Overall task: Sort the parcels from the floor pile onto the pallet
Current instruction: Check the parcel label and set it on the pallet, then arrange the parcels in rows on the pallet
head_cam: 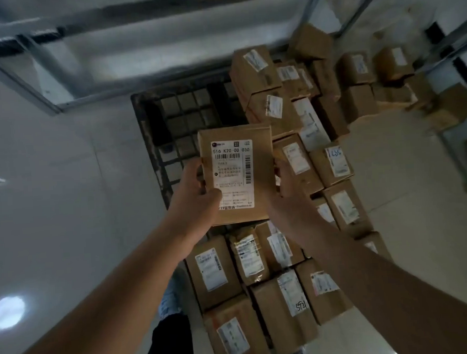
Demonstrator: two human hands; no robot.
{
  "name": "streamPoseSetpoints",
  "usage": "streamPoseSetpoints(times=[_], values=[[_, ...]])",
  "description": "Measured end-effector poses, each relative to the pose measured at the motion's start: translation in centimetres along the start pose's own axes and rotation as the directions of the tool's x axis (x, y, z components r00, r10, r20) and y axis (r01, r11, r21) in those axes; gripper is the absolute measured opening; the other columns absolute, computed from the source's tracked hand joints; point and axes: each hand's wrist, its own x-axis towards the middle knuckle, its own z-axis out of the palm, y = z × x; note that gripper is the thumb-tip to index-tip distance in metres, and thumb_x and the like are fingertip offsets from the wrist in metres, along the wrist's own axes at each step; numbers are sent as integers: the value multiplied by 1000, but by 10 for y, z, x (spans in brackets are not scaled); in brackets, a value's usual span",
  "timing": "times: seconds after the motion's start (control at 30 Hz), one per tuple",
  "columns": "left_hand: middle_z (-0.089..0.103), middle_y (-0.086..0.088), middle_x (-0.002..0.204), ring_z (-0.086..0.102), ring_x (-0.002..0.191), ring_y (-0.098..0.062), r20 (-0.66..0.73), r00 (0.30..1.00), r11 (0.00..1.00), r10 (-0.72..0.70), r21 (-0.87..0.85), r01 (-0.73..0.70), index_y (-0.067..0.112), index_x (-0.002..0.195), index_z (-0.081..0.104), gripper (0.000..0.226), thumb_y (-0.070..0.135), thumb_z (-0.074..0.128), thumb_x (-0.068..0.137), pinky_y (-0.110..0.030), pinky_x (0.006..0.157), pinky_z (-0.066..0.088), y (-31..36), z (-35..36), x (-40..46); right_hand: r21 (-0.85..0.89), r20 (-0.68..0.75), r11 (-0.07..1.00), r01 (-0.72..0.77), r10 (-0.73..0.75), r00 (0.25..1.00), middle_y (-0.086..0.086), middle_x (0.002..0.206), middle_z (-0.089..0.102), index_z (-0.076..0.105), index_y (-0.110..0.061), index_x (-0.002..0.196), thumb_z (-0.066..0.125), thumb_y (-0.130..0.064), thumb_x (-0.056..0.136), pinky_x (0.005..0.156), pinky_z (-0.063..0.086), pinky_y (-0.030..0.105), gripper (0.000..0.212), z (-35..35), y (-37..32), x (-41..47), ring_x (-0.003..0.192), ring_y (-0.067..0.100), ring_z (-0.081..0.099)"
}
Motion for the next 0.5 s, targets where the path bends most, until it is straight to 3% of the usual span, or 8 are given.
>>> streamPoseSetpoints(times=[0.1, 0.17, 0.27, 0.37, 0.5], values=[[71, 13, 108, 68, 101, -7, -23, 998, 998, -66, -6, 65, 49, 122, 50, 50, 6, 56, 98, -20, 67, 54, -68, 12, 61, -44, 15, 996, -82, 83, 996, -8, 147, 51, 22, -37, 158, 56, -42, 103, 108, 51, 49, 65, 44, 64, 48, 134, 22, 53], [72, 13, 104, 70, 100, -9, -39, 994, 995, -102, -12, 102, 55, 108, 51, 53, 4, 57, 97, -21, 66, 57, -111, 20, 95, -63, 30, 991, -121, 123, 992, -6, 151, 49, 19, -36, 159, 58, -35, 105, 105, 52, 44, 67, 69, 104, 75, 134, 21, 52], [75, 10, 103, 70, 104, -14, -26, 991, 991, -134, 13, 135, 57, 104, 50, 60, -2, 58, 93, -35, 80, 61, -165, 34, 140, -142, 24, 980, -141, 146, 989, -6, 155, 42, 16, -35, 162, 57, -35, 105, 92, 45, 33, 70, 92, 156, 111, 134, 20, 49], [76, 7, 98, 75, 96, -19, -13, 980, 980, -197, -15, 197, 50, 117, 54, 58, -3, 62, 93, -35, 73, 63, -207, 52, 175, -162, 28, 968, -193, 200, 979, -1, 153, 40, 14, -40, 163, 57, -36, 105, 87, 46, 31, 73, 103, 201, 141, 126, 21, 52], [74, -4, 113, 73, 104, -26, 28, 962, 959, -271, -72, 273, 35, 142, 48, 60, 1, 63, 94, -51, 92, 59, -242, 79, 201, -229, 7, 943, -242, 251, 968, 2, 151, 43, 14, -43, 164, 54, -39, 104, 88, 50, 36, 72, 109, 244, 167, 119, 23, 54]])
